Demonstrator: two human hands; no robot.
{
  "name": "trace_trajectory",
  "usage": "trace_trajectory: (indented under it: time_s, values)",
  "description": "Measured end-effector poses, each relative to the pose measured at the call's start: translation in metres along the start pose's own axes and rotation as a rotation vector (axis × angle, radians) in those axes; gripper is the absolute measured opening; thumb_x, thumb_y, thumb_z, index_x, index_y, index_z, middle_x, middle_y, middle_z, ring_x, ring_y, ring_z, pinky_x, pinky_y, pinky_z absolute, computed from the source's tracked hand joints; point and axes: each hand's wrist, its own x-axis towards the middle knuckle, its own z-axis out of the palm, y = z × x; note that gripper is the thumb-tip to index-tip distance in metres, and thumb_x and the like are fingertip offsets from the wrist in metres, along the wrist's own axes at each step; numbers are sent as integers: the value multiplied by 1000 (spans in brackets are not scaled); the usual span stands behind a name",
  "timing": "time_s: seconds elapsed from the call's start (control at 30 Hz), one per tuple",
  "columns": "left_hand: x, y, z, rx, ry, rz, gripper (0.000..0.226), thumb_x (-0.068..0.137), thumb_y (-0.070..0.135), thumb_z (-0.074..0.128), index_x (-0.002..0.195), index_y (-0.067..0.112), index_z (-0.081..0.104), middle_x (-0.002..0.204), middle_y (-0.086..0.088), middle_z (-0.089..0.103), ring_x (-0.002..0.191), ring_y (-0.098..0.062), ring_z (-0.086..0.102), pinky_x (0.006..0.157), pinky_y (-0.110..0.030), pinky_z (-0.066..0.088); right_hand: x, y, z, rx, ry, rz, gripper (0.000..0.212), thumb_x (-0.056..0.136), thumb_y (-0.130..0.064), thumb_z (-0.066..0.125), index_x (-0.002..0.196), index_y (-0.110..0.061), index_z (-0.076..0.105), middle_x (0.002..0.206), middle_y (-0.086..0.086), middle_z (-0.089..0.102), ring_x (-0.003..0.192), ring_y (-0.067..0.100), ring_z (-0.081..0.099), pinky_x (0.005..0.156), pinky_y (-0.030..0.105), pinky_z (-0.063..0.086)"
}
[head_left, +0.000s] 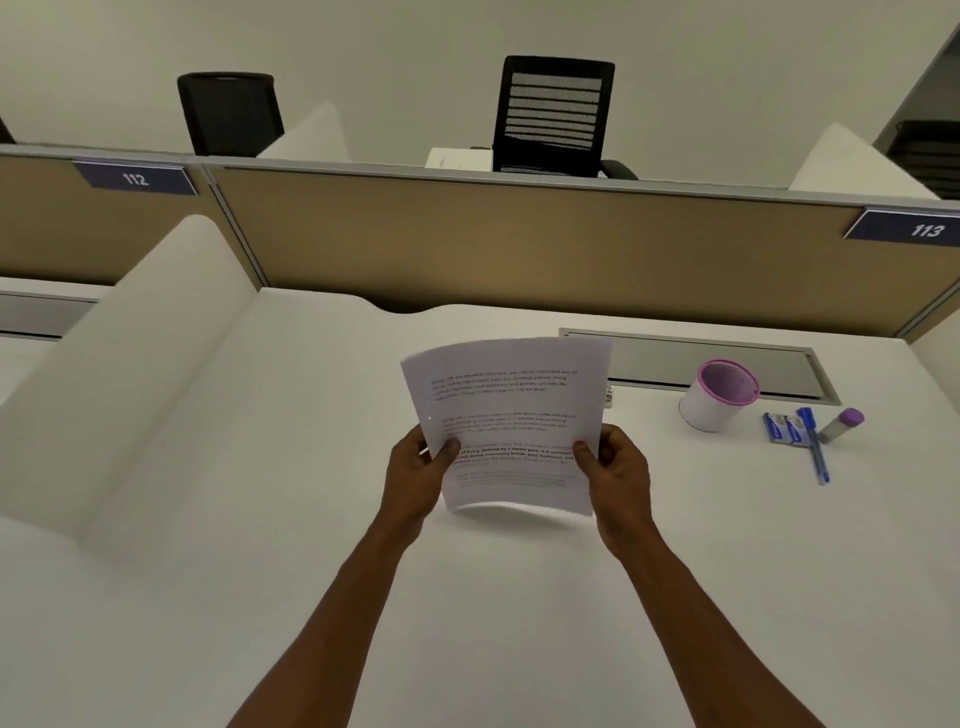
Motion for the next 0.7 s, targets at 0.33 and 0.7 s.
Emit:
trace_trajectory:
  time_s: [0.33, 0.7]
  values:
    - [-13, -3, 8, 118, -43, 10, 30, 101, 18, 52, 129, 27, 61, 116, 7, 72, 109, -19, 69, 88, -41, 60, -15, 10, 0, -54, 2, -60, 22, 93, -6, 61, 98, -27, 64, 98, -7, 72, 94, 16, 68, 84, 29, 58]
    - [-16, -4, 15, 149, 15, 33, 25, 100, 13, 56, 117, 27, 68, 109, 9, 74, 102, -14, 70, 94, -36, 58, -21, 14, -4, -11, 5, -15, 33, 94, -3, 57, 117, -25, 63, 107, -5, 70, 102, 15, 65, 87, 29, 55]
